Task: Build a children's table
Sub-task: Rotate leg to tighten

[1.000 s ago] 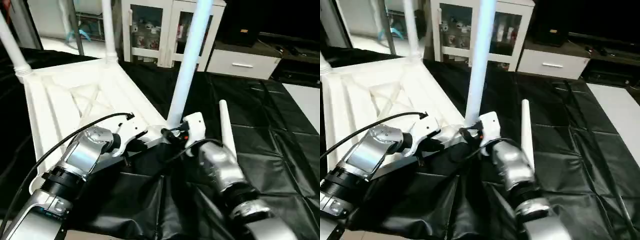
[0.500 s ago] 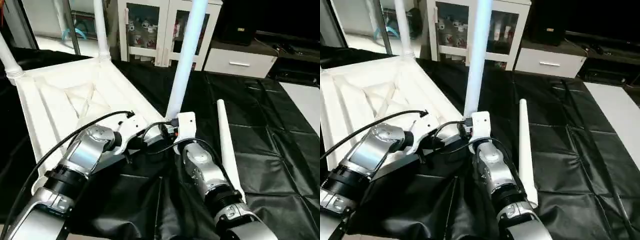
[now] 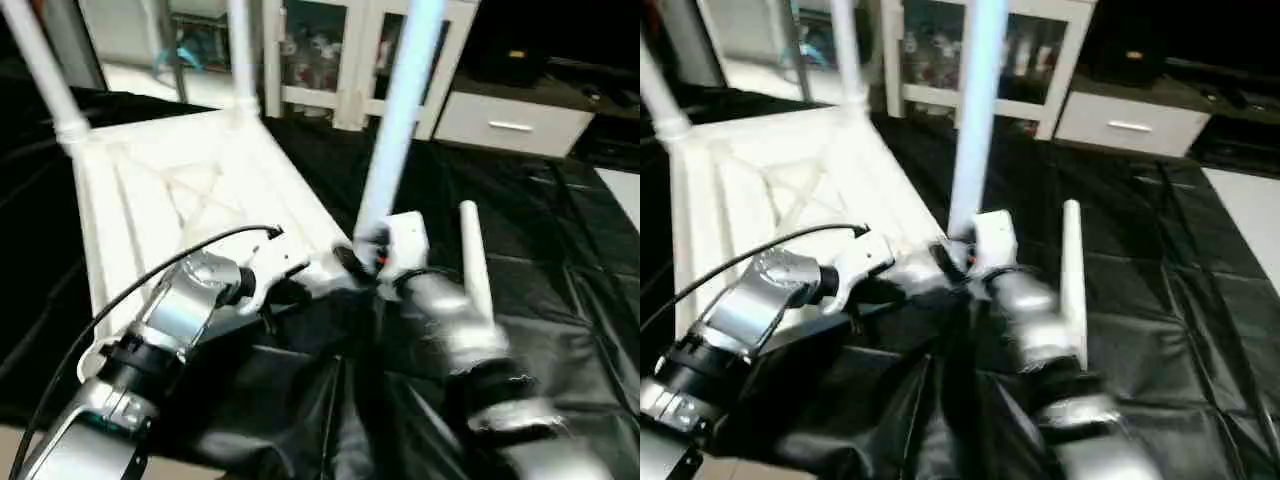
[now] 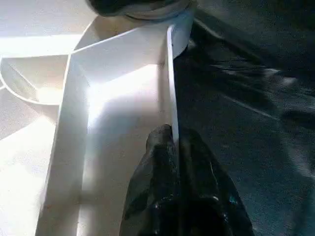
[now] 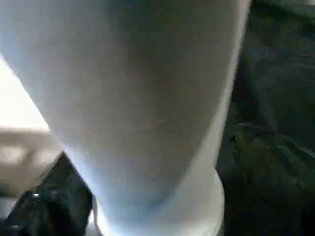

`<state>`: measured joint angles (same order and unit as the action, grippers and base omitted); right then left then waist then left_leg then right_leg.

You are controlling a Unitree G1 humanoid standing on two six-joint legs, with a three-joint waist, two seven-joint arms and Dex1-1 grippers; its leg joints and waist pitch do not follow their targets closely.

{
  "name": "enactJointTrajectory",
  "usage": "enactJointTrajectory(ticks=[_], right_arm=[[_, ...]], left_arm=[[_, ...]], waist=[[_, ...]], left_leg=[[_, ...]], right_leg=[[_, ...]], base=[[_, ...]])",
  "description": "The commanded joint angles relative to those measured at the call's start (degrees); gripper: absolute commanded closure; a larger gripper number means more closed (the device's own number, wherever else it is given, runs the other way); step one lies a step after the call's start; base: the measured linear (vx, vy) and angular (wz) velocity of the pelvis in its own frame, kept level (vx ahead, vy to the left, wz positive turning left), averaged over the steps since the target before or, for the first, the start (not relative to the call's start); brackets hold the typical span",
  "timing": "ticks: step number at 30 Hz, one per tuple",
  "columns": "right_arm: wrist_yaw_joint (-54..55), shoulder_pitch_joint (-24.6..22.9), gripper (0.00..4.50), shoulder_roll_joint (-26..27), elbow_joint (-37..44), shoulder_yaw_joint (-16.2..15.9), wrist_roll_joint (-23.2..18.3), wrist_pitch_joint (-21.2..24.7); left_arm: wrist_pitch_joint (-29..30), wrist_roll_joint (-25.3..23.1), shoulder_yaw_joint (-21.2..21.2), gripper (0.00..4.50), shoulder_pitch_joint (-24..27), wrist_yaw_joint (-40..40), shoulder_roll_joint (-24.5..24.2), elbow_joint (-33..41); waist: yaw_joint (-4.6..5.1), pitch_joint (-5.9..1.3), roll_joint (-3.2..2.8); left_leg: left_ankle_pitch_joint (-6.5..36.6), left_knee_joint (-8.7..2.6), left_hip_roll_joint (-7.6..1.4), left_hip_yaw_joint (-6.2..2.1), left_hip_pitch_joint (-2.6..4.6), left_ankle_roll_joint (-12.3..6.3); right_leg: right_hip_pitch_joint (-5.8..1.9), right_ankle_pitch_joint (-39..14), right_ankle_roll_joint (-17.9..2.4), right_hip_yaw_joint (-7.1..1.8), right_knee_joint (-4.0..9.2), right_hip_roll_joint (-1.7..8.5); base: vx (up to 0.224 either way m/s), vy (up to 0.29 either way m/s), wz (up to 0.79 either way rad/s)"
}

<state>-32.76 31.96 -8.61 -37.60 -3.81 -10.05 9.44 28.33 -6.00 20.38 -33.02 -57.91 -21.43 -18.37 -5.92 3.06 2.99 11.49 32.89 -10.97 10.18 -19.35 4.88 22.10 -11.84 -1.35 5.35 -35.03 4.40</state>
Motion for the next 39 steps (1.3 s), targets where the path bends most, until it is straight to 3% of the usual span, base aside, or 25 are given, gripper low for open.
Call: enactJointTrajectory(ticks=[1, 4, 8, 9, 12, 20, 27, 39], right_arm=[[-9.7, -0.6, 0.28, -5.2, 1.6, -1.6, 0.8, 0.6], [-14.0, -0.7, 0.28, -8.0, 1.6, -2.5, 1.1, -0.6], [-21.1, 0.1, 0.28, -11.4, 0.2, -2.5, 0.0, -1.6], [-26.3, 1.1, 0.28, -12.9, -1.4, -3.4, -0.4, -1.7], [-28.8, 2.0, 0.28, -13.7, -3.3, -4.6, 0.4, -3.1], [-29.6, 5.1, 0.28, -11.8, -8.2, -2.9, 0.0, -6.0], [-30.2, 6.5, 0.28, -10.9, -11.4, -3.3, 0.9, -8.1], [-31.9, 7.7, 1.38, -10.5, -15.4, -3.2, 1.9, -10.3]], left_arm=[[0.3, 0.5, 4.0, 4.5, 1.6, -3.8, 0.1, -0.9], [0.2, 0.5, 4.1, 4.5, 1.6, -4.0, 0.0, -0.9], [0.3, 0.6, 4.3, 4.5, 1.7, -4.5, -0.3, -0.7], [0.3, 0.6, 4.5, 4.5, 1.9, -5.0, -0.6, -0.5], [0.3, 0.6, 4.6, 4.5, 1.9, -5.3, -0.7, -0.4], [0.3, 0.7, 4.8, 4.5, 2.1, -5.4, -1.2, -0.1], [0.5, 0.6, 4.8, 4.5, 2.2, -5.7, -1.4, 0.3], [0.5, 0.6, 4.9, 4.5, 2.2, -5.5, -1.4, 0.3]], waist=[[0.11, -3.33, -0.83], [-0.46, -3.36, -0.63], [-0.53, -3.33, -0.49], [-0.49, -3.35, -0.75], [-0.57, -3.45, -0.57], [-0.49, -3.65, -0.71], [-0.5, -3.66, -0.62], [-0.54, -3.66, -0.71]], left_leg=[[7.6, -3.81, -2.74, -0.57, 0.05, -1.83], [5.9, -3.61, -2.78, -0.56, -0.03, -2.63], [6.6, -3.6, -2.86, -0.69, -0.09, -2.9], [6.8, -3.6, -2.81, -0.74, -0.14, -2.93], [6.5, -3.41, -2.8, -0.69, -0.13, -3.58], [5.5, -3.28, -2.91, -0.75, -0.07, -4.07], [5.6, -3.25, -2.88, -0.73, -0.14, -3.95], [5.5, -3.2, -2.91, -0.72, -0.11, -4.24]], right_leg=[[-2.99, -1.8, -13.0, -3.87, 3.42, 4.64], [-3.0, -1.4, -13.6, -3.88, 3.35, 4.88], [-3.03, -3.8, -13.8, -3.78, 3.52, 4.9], [-3.06, -4.0, -14.0, -3.73, 3.52, 4.85], [-3.09, -3.5, -14.7, -3.71, 3.53, 4.91], [-2.99, -1.1, -16.4, -3.54, 3.0, 4.9], [-3.09, -1.6, -16.4, -3.53, 2.98, 4.88], [-3.05, -1.4, -16.7, -3.5, 2.92, 4.88]], base=[[0.0, 0.0, 0.0], [0.0, 0.0, 0.0], [0.0, 0.0, 0.0], [0.0, 0.0, 0.0], [0.0, 0.0, 0.0], [0.0, 0.0, 0.0], [0.0, 0.0, 0.0], [0.0, 0.0, 0.0]])
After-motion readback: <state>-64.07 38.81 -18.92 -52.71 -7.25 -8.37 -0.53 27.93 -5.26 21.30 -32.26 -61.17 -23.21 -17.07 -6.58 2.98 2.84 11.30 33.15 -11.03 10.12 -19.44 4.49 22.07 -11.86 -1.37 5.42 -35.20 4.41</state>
